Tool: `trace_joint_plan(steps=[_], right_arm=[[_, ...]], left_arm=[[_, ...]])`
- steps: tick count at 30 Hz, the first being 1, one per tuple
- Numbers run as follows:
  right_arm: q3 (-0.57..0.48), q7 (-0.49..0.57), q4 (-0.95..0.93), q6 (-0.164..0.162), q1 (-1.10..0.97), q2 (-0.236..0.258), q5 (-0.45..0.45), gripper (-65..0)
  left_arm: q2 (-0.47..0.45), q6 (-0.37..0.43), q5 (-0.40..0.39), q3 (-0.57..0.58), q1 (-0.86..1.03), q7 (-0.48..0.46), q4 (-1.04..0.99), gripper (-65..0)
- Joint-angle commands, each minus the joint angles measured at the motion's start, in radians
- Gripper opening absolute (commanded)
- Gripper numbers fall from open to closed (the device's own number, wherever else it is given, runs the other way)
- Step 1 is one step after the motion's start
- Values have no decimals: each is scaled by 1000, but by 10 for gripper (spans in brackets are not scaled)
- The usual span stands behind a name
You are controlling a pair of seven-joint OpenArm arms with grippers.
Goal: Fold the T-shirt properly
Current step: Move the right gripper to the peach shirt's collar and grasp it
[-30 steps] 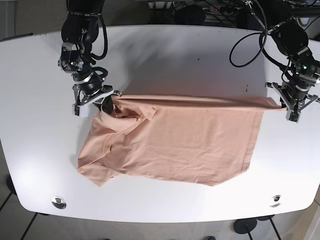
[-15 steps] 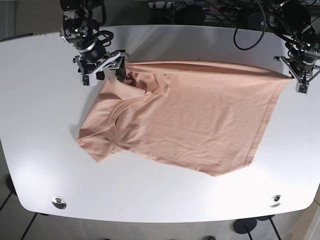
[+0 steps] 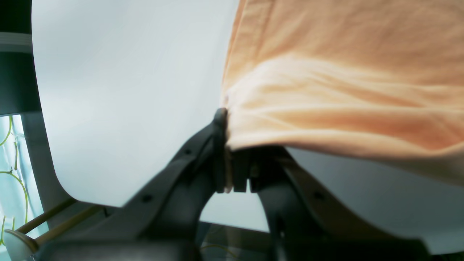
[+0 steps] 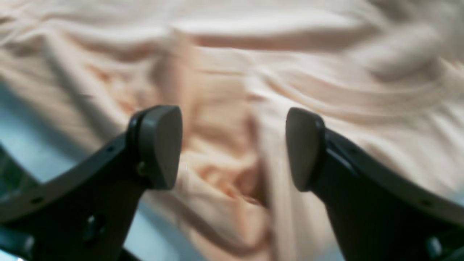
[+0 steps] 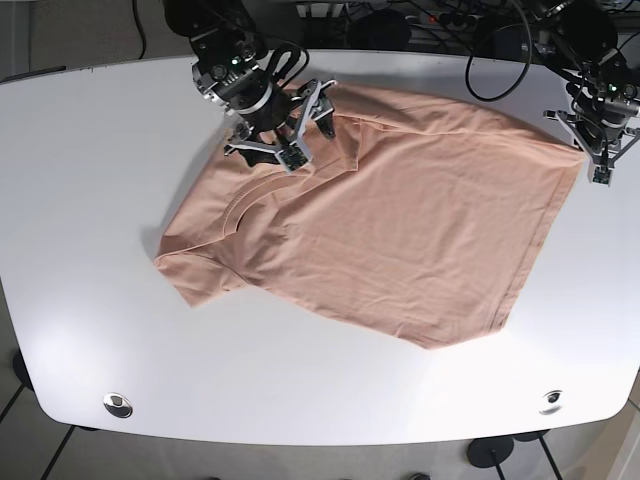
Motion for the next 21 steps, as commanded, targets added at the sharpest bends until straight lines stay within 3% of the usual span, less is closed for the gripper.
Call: trace_joint_plan(steps=[1,8,14,21], right_arm=[[7,18,-34,-4,48,2,-1,-219],[9,20,-134,-5,128,45,-3,-228],[118,21,-132,-5,137,35,6,-225],[125,26,-191,1,160,4,6,-235]], left_arm=[[-20,9,-3,-4,-3,-15,22,-650],[-20,9,-6,-2,-5,-15,17,-650],[-20,9,-6,-2,-8,-15,16,-650],[-21,9,-7,21,-9,-15,16,-650]])
